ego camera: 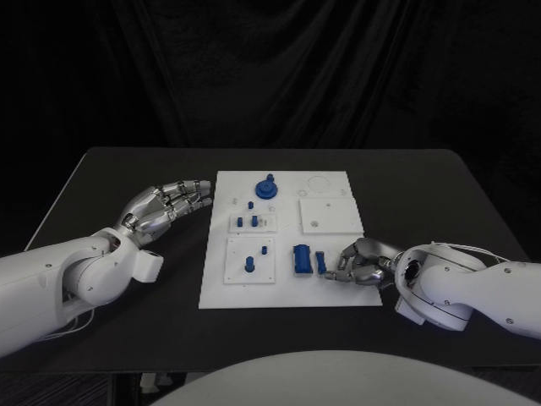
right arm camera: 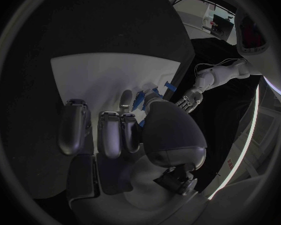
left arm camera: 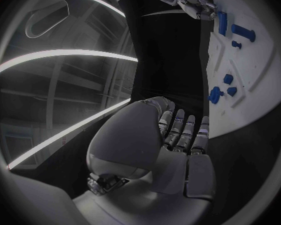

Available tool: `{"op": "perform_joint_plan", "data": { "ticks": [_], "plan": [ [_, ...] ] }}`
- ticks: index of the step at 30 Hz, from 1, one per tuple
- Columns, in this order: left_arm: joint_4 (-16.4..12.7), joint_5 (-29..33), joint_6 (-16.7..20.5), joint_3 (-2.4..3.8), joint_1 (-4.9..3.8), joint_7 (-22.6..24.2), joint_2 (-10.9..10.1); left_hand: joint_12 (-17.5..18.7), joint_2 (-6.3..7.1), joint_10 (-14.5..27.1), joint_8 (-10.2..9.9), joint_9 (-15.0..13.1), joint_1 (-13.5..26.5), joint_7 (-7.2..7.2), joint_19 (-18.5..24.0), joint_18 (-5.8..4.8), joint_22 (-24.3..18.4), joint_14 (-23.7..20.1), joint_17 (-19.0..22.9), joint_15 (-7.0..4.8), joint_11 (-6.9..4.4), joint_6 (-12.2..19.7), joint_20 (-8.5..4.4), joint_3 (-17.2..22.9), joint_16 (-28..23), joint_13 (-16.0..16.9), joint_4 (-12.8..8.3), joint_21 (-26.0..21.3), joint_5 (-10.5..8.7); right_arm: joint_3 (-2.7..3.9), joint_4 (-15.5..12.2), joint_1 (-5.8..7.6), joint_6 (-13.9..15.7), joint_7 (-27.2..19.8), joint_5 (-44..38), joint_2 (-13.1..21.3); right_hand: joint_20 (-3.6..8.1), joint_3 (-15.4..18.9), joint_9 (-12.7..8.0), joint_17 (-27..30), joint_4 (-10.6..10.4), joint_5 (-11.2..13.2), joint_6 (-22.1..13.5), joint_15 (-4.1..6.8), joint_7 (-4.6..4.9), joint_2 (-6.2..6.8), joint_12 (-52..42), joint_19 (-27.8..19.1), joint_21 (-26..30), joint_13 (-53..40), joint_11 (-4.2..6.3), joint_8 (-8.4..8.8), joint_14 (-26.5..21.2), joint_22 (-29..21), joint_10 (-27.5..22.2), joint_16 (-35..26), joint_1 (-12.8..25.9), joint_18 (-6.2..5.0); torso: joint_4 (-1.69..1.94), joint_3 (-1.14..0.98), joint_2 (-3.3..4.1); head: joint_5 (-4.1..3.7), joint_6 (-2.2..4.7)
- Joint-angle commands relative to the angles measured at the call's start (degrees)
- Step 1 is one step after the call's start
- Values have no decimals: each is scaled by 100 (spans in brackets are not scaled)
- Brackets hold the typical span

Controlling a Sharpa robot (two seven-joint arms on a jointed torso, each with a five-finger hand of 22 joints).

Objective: Assemble the parts on the task board

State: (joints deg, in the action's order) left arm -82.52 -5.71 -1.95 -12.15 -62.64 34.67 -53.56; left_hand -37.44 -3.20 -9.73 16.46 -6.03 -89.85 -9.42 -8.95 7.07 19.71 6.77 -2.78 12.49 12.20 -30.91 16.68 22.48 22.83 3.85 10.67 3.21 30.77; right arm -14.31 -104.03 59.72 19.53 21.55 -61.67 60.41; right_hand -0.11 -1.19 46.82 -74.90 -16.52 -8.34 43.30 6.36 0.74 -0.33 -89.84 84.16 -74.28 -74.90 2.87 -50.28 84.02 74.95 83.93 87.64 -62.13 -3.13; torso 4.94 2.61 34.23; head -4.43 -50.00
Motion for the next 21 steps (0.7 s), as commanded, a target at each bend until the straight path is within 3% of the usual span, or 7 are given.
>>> {"op": "perform_joint_plan", "data": {
  "ticks": [1, 14, 21],
  "plan": [
    [-12, 28, -74, 5, 9, 52, 8, -13, -43, -19, 32, -9, 25, -345, -24, -58, 3, 8, -9, 31, 26, -18, 17, 46, 19, -8, -3, -18, 19, 1, 6, -16, 64, 83, 16, -18, 46, 23, 26, -573, 9, -3, 28, 36, -29, -50, -16, 215, 1, -1510, 55, -68, 441, 1039, 607, 13, 46, -37, -5, -4, -4, 4, 0],
    [-15, 28, -81, 5, 11, 29, 11, -11, -42, -18, 32, -9, 25, -346, -26, -59, 6, 8, -9, 33, 28, -17, 17, 48, 20, -8, -4, -18, 20, 3, 80, -15, 36, 90, 27, -66, 59, 34, 67, -559, -4, -51, 48, 53, -50, -143, -16, 212, 18, -1510, 74, -146, 439, 1034, 607, 11, 57, -41, -2, -2, 5, 19, 0],
    [-17, 29, -83, 5, 12, 18, 23, -11, -42, -18, 32, -9, 25, -346, -26, -59, 6, 8, -9, 33, 28, -17, 17, 48, 20, -8, -4, -18, 20, 4, 115, -15, 29, 137, 42, -84, 83, 42, 122, -549, -21, -237, 37, 78, -83, -438, -16, 210, 30, -1510, 103, -244, 437, 1031, 607, 9, 207, -43, 2, -1, 1, 11, 0]
  ]
}}
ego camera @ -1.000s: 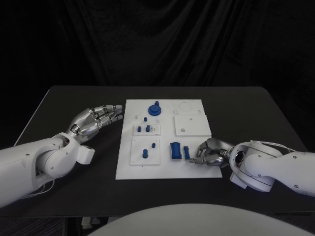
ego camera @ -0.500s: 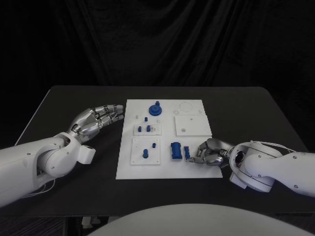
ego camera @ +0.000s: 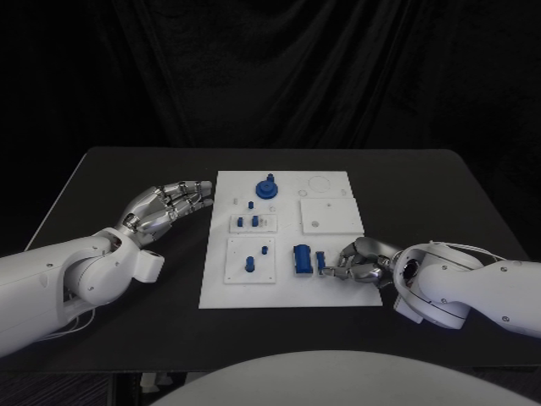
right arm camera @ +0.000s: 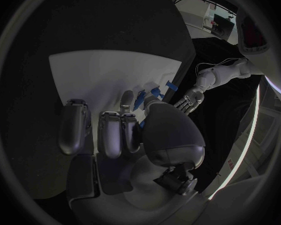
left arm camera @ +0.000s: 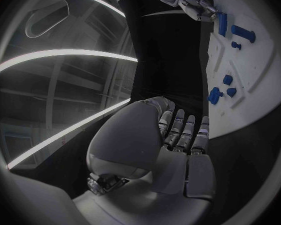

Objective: Assemble the parts on the task board

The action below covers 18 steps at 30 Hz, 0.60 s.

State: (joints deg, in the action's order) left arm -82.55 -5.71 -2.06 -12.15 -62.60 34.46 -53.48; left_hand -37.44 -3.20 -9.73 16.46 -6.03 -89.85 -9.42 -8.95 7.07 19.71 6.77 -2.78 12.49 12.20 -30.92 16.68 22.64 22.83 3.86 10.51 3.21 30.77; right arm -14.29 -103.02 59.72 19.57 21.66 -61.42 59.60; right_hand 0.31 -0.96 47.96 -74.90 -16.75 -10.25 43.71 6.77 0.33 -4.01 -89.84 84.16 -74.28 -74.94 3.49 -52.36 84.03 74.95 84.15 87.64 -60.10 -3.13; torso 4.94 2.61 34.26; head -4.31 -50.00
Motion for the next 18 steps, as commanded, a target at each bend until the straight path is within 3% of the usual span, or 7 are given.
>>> {"op": "perform_joint_plan", "data": {
  "ticks": [1, 8, 11, 18],
  "plan": [
    [-13, 29, -73, 5, 8, 37, 17, -11, -42, -18, 33, -9, 25, -346, -26, -58, 5, 8, -10, 33, 28, -17, 17, 32, 20, -9, 12, -18, 19, 2, 21, -14, 21, 132, 18, -8, 42, 18, 12, -552, 2, -58, -3, 39, -44, -86, -16, 209, 34, -1506, 43, -41, 437, 1030, 585, 9, 11, -44, -1, 0, -1, 3, 0],
    [2, 29, -82, 5, 10, 23, 40, -11, -42, -18, 33, -9, 25, -346, -26, -58, 5, 8, -10, 33, 28, -17, 17, 32, 20, -9, 12, -18, 19, 4, 100, -14, -50, 193, 22, -72, 63, -39, 54, -550, 32, -227, 17, 62, -79, -232, -16, 207, 46, -1506, 73, -117, 437, 1027, 585, 9, -56, -47, -5, 4, -5, -9, 0],
    [9, 29, -88, 5, 11, 20, 50, -11, -42, -18, 33, -9, 25, -346, -26, -58, 5, 8, -10, 33, 28, -17, 17, 32, 20, -9, 12, -18, 19, 5, 127, -14, -114, 203, 23, -103, 83, -124, 83, -539, 118, -511, -26, 82, -97, -162, -16, 204, 56, -1506, 92, -149, 434, 1025, 585, 6, -347, -49, -3, 1, -2, -5, 0],
    [17, 29, -95, 5, 16, 17, 57, -11, -42, -18, 33, -9, 25, -346, -26, -58, 5, 8, -10, 33, 28, -17, 17, 32, 20, -9, 12, -18, 19, 5, 162, -13, -280, 208, 23, -164, 101, -281, 89, -528, 365, -707, -65, 99, -118, 34, -16, 201, 64, -1506, 112, -152, 432, 1023, 585, 3, -844, -49, -4, 1, -3, -1, 0]
  ]
}}
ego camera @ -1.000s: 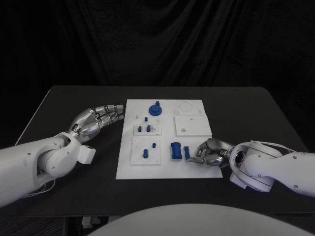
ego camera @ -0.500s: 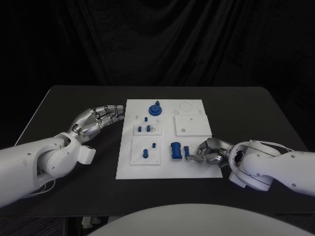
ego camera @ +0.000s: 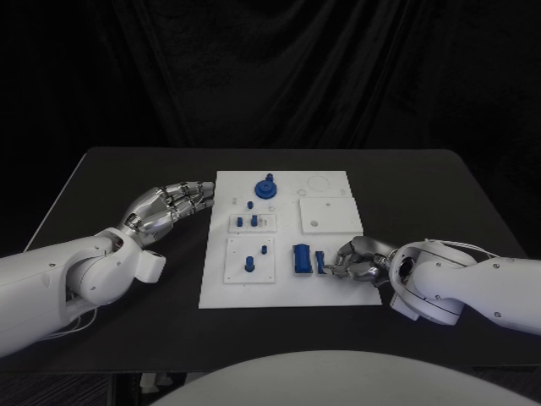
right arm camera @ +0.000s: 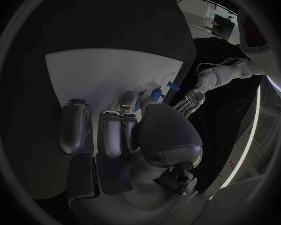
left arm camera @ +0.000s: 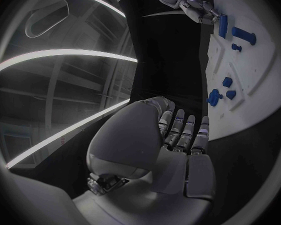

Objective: Assemble the parts on the task board

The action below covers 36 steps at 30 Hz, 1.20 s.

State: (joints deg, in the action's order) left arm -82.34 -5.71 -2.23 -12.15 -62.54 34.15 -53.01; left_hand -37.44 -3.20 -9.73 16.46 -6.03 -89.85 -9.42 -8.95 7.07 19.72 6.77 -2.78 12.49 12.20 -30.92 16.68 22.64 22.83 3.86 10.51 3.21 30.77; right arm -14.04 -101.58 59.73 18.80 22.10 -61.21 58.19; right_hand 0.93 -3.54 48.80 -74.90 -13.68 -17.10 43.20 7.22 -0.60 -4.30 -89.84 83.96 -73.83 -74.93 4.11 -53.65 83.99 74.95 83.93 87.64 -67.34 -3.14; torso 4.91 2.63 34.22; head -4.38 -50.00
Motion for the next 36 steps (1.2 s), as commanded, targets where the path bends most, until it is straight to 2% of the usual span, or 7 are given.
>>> {"op": "perform_joint_plan", "data": {
  "ticks": [1, 20, 29, 33, 34, 35, 36],
  "plan": [
    [-4, 29, -79, 5, 11, 46, 11, -11, -42, -18, 33, -10, 25, -346, -26, -58, 4, 8, -10, 33, 28, -17, 17, 32, 20, -9, 12, -18, 19, -19, 24, -15, -219, 165, 2, -31, 40, -26, 4, -528, 66, -21, -14, 54, -26, 68, -16, 221, 17, -1507, 50, -23, 436, 1024, 607, 3, -130, -48, -2, 0, -1, 6, 0],
    [-118, 30, 87, 6, 24, 183, -85, -30, -36, -19, 46, -12, 54, -361, -41, -72, 17, 15, -14, 50, 49, -17, 18, 46, 64, -11, 28, -15, 3, -8, -314, 104, 886, -780, -40, 268, 31, 361, -7, -632, -38, 853, 147, 40, -3, 396, -16, 254, -91, -1507, 31, -81, 456, 1057, 607, 34, 91, -24, -5, -12, -15, 13, 0],
    [-527, 31, 318, 7, 5, 270, -338, 287, -26, 143, 76, -10, 185, -343, 116, -123, -254, -148, 15, 51, -19, -42, 13, 13, -137, -46, 186, -84, -168, -9, -309, 515, 2096, -2627, 1129, 354, -20, 493, -426, 928, -309, -1153, 317, -18, 17, 227, -16, -190, 1140, -1507, -17, 386, 59, 690, 607, -537, 347, -256, -21, -15, -83, 2, 0],
    [-616, 31, 345, 8, -50, 361, -369, 396, -33, 164, 65, 5, 259, -319, 209, -49, -387, -208, 25, 48, -49, -50, -5, -27, -220, -55, 338, -116, -318, -12, -136, 635, 2095, -3624, 2296, 232, -258, 200, -951, 3946, -292, -1559, 351, -261, 239, 281, 1102, -1477, 4248, 284, -240, 981, -1196, -405, -1045, -2243, 40, -690, -34, -8, -162, 4, 0],
    [-629, 31, 348, 8, -69, 398, -364, 420, -38, 168, 56, 12, 273, -311, 276, 3, -490, -234, 30, 33, -54, -50, -24, -39, -262, -56, 385, -135, -344, -14, -72, 654, 1952, -3836, 2598, 183, -326, 138, -1024, 4535, -289, -1526, 300, -341, 307, 300, 1475, -1679, 4507, 781, -320, 1061, -1549, -523, -1562, -2654, -32, -691, -42, -9, -197, 6, 0],
    [-640, 31, 350, 8, -82, 431, -362, 439, -44, 172, 53, 15, 282, -308, 311, 28, -539, -248, 33, 15, -60, -53, -40, -46, -284, -57, 414, -143, -359, -14, -19, 666, 1826, -3988, 2818, 142, -568, 13, -1272, 4943, -201, -1368, -79, -725, 611, 254, 2942, -2444, 5046, 2502, -637, 1414, -2585, -755, -3752, -3281, -50, -544, -59, -8, -257, 19, 0],
    [-650, 31, 352, 8, -95, 480, -360, 462, -47, 172, 45, 21, 305, -298, 375, 58, -627, -280, 39, -30, -72, -60, -75, -72, -340, -58, 478, -154, -394, -15, 53, 678, 1658, -4154, 3067, 84, -649, -34, -1380, 4976, -269, -1363, -115, -845, 699, 266, 3066, -2673, 5243, 2610, -756, 1500, -2834, -864, -3946, -3382, -85, -520, -68, -9, -285, 11, 0]
  ]
}}
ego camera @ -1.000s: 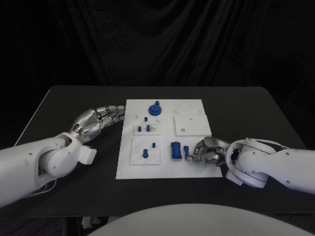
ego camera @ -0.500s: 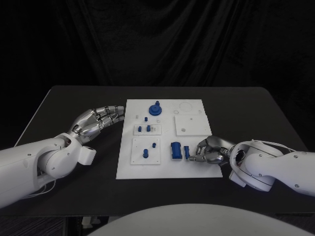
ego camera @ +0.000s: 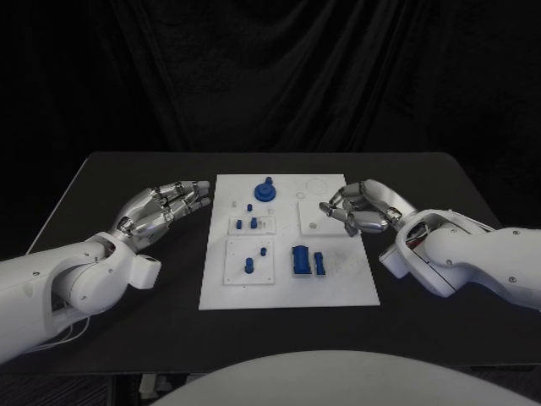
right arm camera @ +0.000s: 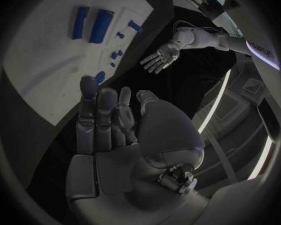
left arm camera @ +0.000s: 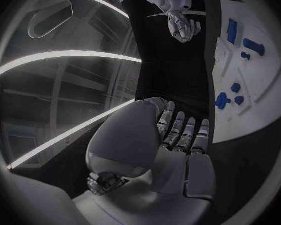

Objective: Assemble the parts on the task board

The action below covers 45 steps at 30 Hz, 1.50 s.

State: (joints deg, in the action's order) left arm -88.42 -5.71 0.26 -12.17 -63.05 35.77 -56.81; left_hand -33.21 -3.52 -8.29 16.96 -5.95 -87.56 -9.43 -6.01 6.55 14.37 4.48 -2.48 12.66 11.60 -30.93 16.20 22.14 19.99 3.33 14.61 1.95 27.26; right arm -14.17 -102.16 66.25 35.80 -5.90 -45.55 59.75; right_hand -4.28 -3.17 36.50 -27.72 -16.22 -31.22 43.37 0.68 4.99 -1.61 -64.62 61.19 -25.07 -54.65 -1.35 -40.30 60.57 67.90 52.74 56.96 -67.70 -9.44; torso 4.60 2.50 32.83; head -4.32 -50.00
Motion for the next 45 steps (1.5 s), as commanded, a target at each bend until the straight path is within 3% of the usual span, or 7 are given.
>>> {"op": "perform_joint_plan", "data": {
  "ticks": [1, 7, 11, 25, 26, 31, 45],
  "plan": [
    [-45, 31, 105, 10, -52, 361, 23, 51, -13, 26, -11, 16, 95, -292, 103, 120, -119, -63, 12, -68, -21, -61, -43, -45, -78, -6, 110, -30, -73, -3, 172, 34, -184, -1476, 1685, -121, -224, -118, -278, 329, -23, 73, -202, -342, 264, -1, 747, -671, 596, 732, -338, 277, -873, -287, -1122, -479, -62, 153, -55, 1, -195, 7, 0],
    [231, 30, -77, 10, -75, 623, 339, 799, -239, 346, -514, 183, 835, -61, 316, 231, -476, -322, 85, -328, -299, 472, -189, -715, -784, -62, 230, -63, -237, -5, 640, 32, -1240, -2421, 2785, -389, -1021, 152, -1159, 1258, -45, 936, -1209, -1487, 1114, -178, 2586, -3026, 2146, 2219, -1388, 1036, -3690, -1543, -3277, -1999, 684, 567, -151, -37, -437, 40, 0],
    [435, 30, -262, 10, -68, 744, 581, 1670, -579, 721, -1087, 347, 1299, 243, 444, 357, -740, -449, 166, -449, -609, 1268, -124, -1327, -1487, -136, 229, -90, -726, -6, 881, -12, -1632, -2891, 3186, -474, -1270, 722, -1761, 1712, -48, 1922, -1603, -1750, 778, -372, 3285, -5229, 2312, 3039, -1529, 1544, -4633, -4308, -4047, -2504, 1174, 582, -221, -53, -565, 88, 0],
    [663, 1, -282, 5, -53, 283, 896, 2545, -1300, 832, -1523, 416, 1406, 802, 517, 368, -1017, -448, 246, -483, -1226, 1736, -68, -2930, -1993, -222, 223, -119, -1891, -6, 1247, -216, -2097, -3482, 3705, -520, -1277, 1615, -3067, 2536, -49, 2097, -2360, -1559, -167, -668, 4283, -5707, 2356, 4661, -962, 2833, -5771, -5275, -5004, -3908, 866, 603, -275, -110, -734, 243, 0],
    [661, 2, -276, 6, -52, 281, 897, 2761, -775, 829, -1696, 595, 3615, 943, 601, -2, -1437, -448, 248, -692, -1160, 2139, -539, -2696, -1999, -333, -288, -195, -2126, -6, 1227, -180, -1752, -3067, 3395, -525, -667, 1125, -3650, 2772, 554, 2478, -3077, -1013, -499, -424, 5070, -6119, 2507, 4933, -585, 3258, -6057, -5828, -5274, -4541, 2901, 944, -283, -89, -676, 270, 3],
    [627, 26, -79, 57, -38, 244, 910, 2862, -622, 829, -1696, 595, 4430, 943, 601, -3, -1437, -448, 248, -787, -1160, 2287, -705, -2632, -1999, -333, -464, -195, -2232, 103, 1227, -213, -1554, -3015, 3483, -600, -25, 317, -3650, 2772, 1179, 3122, -3815, -68, -499, 161, 5885, -6119, 2507, 5465, 135, 4031, -6057, -6790, -5274, -5215, 5196, 944, -294, -99, -643, 280, 102],
    [239, 297, 2142, 634, 125, -174, 1060, 3321, -177, 829, -1696, 595, 6410, 943, 601, -226, -1437, -448, 248, -1266, -1160, 2638, -1121, -2214, -1999, -333, -921, -195, -2726, 1174, 1222, -536, 390, -2505, 4357, -1339, 428, 317, -3650, 2772, 1622, 3122, -4337, -68, -499, 161, 6462, -6119, 2507, 5465, 135, 4031, -6057, -6790, -5274, -5696, 6770, 944, -415, -210, -294, 391, 1167]
  ]
}}
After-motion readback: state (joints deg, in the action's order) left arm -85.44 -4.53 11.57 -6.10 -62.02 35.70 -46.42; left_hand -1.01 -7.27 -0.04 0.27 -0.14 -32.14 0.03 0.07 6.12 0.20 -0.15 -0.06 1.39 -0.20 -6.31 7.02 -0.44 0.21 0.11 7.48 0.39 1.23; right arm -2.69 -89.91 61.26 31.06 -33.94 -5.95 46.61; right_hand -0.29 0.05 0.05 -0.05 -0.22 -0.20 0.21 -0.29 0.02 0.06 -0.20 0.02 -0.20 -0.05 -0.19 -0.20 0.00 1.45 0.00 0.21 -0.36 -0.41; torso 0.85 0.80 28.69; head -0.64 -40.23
